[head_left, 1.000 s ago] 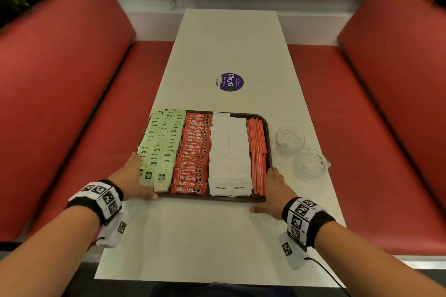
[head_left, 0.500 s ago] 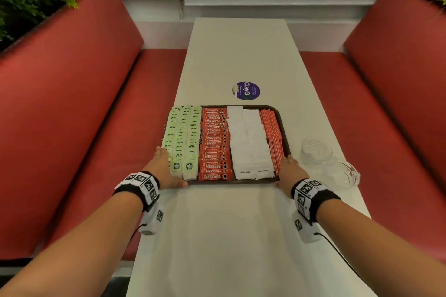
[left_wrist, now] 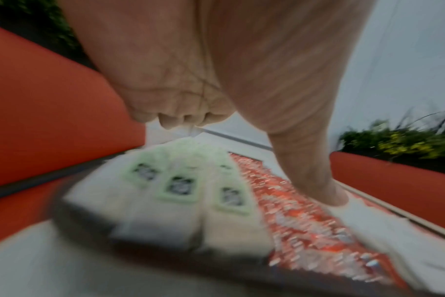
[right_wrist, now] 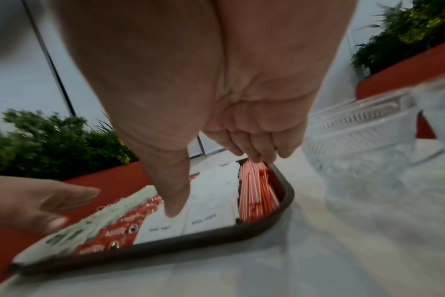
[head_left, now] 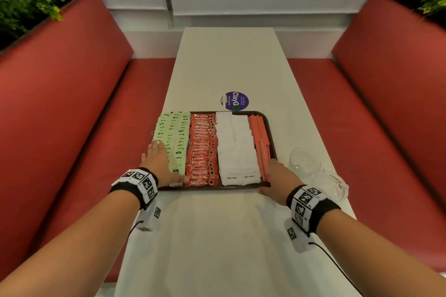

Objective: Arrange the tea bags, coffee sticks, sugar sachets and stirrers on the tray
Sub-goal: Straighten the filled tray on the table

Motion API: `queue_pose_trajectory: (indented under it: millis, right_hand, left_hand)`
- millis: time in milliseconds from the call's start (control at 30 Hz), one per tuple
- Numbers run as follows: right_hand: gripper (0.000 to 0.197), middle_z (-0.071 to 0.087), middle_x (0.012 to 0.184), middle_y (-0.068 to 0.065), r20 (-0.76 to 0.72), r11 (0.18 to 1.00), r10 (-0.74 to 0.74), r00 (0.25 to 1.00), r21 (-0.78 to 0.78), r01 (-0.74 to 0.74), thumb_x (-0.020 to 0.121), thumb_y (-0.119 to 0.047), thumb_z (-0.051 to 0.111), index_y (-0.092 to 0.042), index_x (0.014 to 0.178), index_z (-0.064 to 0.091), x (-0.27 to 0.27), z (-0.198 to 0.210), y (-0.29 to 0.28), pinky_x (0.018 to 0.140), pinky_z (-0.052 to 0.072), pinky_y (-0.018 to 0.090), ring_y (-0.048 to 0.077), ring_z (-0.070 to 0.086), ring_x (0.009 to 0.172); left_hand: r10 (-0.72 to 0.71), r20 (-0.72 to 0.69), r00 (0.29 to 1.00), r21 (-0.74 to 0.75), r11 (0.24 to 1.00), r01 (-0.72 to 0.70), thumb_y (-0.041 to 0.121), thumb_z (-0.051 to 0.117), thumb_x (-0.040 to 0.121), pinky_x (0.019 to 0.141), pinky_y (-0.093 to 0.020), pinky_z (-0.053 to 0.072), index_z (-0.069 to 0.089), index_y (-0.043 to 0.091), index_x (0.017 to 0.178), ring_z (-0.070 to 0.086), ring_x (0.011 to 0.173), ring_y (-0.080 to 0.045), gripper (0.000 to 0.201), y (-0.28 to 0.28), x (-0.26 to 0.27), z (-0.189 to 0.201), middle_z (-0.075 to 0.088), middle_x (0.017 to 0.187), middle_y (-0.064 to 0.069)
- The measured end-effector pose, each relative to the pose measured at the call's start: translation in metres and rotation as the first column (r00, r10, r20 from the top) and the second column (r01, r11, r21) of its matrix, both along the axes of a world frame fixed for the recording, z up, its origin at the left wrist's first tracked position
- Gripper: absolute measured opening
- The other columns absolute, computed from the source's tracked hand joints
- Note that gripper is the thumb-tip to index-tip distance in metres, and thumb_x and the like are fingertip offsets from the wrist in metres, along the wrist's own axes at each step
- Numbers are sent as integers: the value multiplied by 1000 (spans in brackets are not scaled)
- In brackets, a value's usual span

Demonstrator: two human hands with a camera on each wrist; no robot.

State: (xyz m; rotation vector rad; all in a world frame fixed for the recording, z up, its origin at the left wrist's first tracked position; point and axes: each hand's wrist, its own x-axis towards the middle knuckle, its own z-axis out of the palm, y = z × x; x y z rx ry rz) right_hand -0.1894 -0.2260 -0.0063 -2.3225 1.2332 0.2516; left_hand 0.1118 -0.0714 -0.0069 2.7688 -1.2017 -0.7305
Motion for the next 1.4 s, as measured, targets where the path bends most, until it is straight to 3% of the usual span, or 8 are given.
queue_pose_trajectory:
  millis: [167, 367, 467, 567, 733, 967, 1133, 1400]
  right_hand:
    - [68, 46, 150, 0, 87, 989, 130, 988, -87, -123, 89, -41, 72, -18, 146, 43, -46, 42, -21, 111, 32, 25, 17, 44, 136]
    - [95, 43, 148, -7, 10, 984, 93, 996, -153, -90, 68, -59, 84, -24, 145, 41, -111, 58, -67, 112, 37, 30, 15, 43, 134]
    - [116, 37, 153, -3, -123, 988, 128, 984, -67, -136, 57, -62, 88, -20, 150, 33, -138, 52, -82, 115, 35, 33, 18, 39, 139]
    - [115, 39, 152, -4, -158, 983, 181, 971, 26, -179, 59, -59, 88, -22, 152, 33, -157, 37, -90, 113, 37, 30, 16, 43, 135]
    - [109, 45, 150, -7, -70, 977, 206, 976, 79, -200, 69, -56, 84, -26, 156, 26, -166, 18, -105, 108, 37, 26, 13, 46, 132]
    - [107, 50, 146, -2, 23, 983, 172, 985, 63, -173, 69, -53, 85, -21, 155, 30, -138, 10, -132, 107, 42, 30, 17, 51, 128]
    - [106, 51, 147, -2, 71, 984, 156, 985, 70, -161, 71, -51, 86, -20, 155, 29, -108, 2, -146, 102, 38, 25, 17, 51, 128]
    - [105, 49, 150, 0, 109, 988, 118, 987, 86, -128, 72, -46, 86, -18, 156, 29, -74, 1, -154, 106, 39, 30, 21, 49, 133]
  left_hand:
    - [-253, -11, 967, -275, 931, 240, 69, 74, 71, 124, -43, 13, 2, 15, 158, 6, 153, -23, 125, -75, -70, 28, 1, 166, -6]
    - [-504, -90, 859, -269, 843, 466, 48, 83, 74, 113, -34, 33, 26, 18, 154, 38, 141, -23, 103, -157, -173, 45, 35, 157, -4]
    - [-574, -122, 810, -214, 812, 543, 45, 87, 69, 111, -31, 34, 28, 19, 152, 42, 138, -22, 106, -184, -215, 38, 41, 153, -1]
    - [-598, -141, 789, -169, 799, 577, 47, 88, 66, 112, -32, 35, 27, 19, 153, 42, 138, -22, 111, -200, -239, 25, 41, 153, -1]
    - [-588, -104, 802, -153, 807, 571, 47, 84, 73, 118, -33, 26, 24, 20, 156, 31, 145, -20, 106, -217, -242, 6, 31, 160, 1]
    - [-483, -58, 874, -168, 868, 468, 48, 84, 72, 114, -36, 32, 30, 20, 154, 36, 140, -23, 101, -251, -204, 9, 42, 153, -2]
    - [-404, -52, 913, -187, 903, 388, 46, 85, 72, 110, -34, 36, 30, 18, 154, 42, 138, -24, 102, -280, -178, 7, 43, 152, -5]
    - [-419, -25, 908, -166, 897, 410, 47, 83, 75, 110, -36, 37, 28, 18, 155, 43, 137, -26, 101, -304, -160, 9, 44, 152, -7]
